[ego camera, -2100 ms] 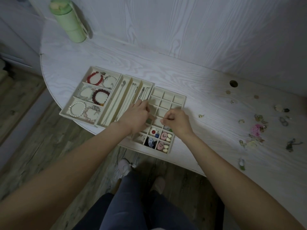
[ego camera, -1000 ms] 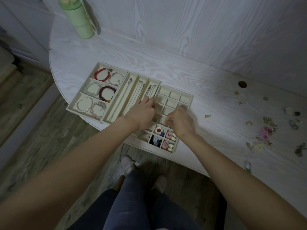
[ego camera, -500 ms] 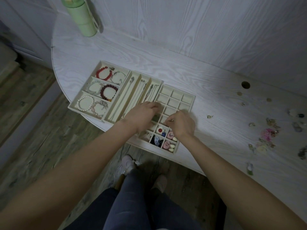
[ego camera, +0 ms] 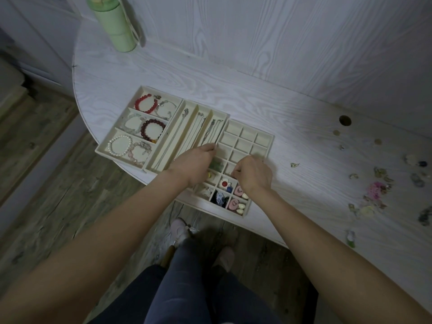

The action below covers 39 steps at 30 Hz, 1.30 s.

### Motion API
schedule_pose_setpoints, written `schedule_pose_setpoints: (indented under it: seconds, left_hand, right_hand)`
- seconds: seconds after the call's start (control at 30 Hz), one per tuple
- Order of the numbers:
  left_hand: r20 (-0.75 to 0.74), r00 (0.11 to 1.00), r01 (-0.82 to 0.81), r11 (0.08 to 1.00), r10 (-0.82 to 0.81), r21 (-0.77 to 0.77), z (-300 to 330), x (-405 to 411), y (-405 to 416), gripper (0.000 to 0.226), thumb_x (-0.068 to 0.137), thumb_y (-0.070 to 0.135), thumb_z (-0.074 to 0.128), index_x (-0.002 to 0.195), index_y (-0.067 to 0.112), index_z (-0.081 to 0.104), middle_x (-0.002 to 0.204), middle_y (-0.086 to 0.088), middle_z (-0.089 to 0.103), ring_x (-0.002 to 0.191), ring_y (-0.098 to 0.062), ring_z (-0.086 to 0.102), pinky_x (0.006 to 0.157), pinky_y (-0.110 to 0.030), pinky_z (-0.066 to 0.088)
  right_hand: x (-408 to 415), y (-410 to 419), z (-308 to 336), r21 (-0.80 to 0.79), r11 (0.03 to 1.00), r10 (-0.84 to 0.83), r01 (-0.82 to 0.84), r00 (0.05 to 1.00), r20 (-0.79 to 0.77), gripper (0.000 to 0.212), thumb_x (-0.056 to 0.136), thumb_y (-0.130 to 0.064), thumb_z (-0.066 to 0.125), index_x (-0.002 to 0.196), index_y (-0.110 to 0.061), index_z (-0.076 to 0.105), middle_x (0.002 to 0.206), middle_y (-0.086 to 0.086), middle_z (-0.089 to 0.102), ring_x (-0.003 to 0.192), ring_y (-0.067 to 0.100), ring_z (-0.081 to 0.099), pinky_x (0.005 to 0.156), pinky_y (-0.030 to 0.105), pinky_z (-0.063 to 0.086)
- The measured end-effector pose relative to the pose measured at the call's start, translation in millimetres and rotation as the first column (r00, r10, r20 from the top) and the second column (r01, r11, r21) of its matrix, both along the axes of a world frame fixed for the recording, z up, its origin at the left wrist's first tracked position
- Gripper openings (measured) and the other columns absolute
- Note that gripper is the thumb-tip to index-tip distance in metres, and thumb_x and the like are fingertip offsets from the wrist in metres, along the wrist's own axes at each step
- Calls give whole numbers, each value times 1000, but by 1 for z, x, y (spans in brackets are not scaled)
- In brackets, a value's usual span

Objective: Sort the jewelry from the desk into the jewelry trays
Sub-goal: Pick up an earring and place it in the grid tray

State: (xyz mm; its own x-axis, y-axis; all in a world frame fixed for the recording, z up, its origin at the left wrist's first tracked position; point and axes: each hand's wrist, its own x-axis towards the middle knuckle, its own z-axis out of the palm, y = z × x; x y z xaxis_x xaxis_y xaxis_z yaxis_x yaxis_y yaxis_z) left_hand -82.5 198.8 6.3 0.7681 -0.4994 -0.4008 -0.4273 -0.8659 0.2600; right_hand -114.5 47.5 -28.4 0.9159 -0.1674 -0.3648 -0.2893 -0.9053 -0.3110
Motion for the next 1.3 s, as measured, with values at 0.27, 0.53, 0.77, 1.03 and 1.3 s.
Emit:
schedule_pose_setpoints:
  seconds: [0.27,0.53,0.77,1.03,1.3]
  left_hand:
    - [26,1000,-3,1000,3,9,2,1,-3,66,86,-5,47,147,7,27,157,-3,19,135,-22,37,106,-29,34]
    - [52,998,19,1000,-19,14,3,2,-3,60,87,-3,48,144,10,35,156,-4,21,134,-24,39,105,-30,36]
    - [57,997,41,999,-42,26,5,3,-2,54,86,-1,50,138,11,45,153,-6,28,128,-23,45,101,-29,40]
    - [54,998,26,1000,-26,9,4,4,-4,50,88,1,49,134,18,52,150,-1,34,120,-22,52,97,-31,43]
    - [40,999,32,999,-33,20,7,6,-3,49,89,4,50,135,17,51,153,-1,28,125,-21,49,99,-30,41]
  right_hand:
    - [-2,3,4,-96,994,45,-43,999,18,22,90,-11,58,70,-12,66,81,3,60,75,20,63,55,26,37]
    - [-3,-6,11,-16,996,94,-93,994,63,23,93,-8,51,86,-10,73,84,3,65,73,19,63,57,28,47]
    - [-6,-12,13,-59,971,229,-233,971,-68,27,94,-12,46,101,-17,71,98,4,69,82,22,65,66,31,53]
    - [9,-2,22,-144,946,278,-289,956,-91,10,91,-16,60,95,-10,67,87,8,63,86,24,61,72,32,52]
    - [7,3,13,-55,985,159,-166,979,-125,25,85,1,52,66,-14,53,72,5,54,70,22,58,58,28,43]
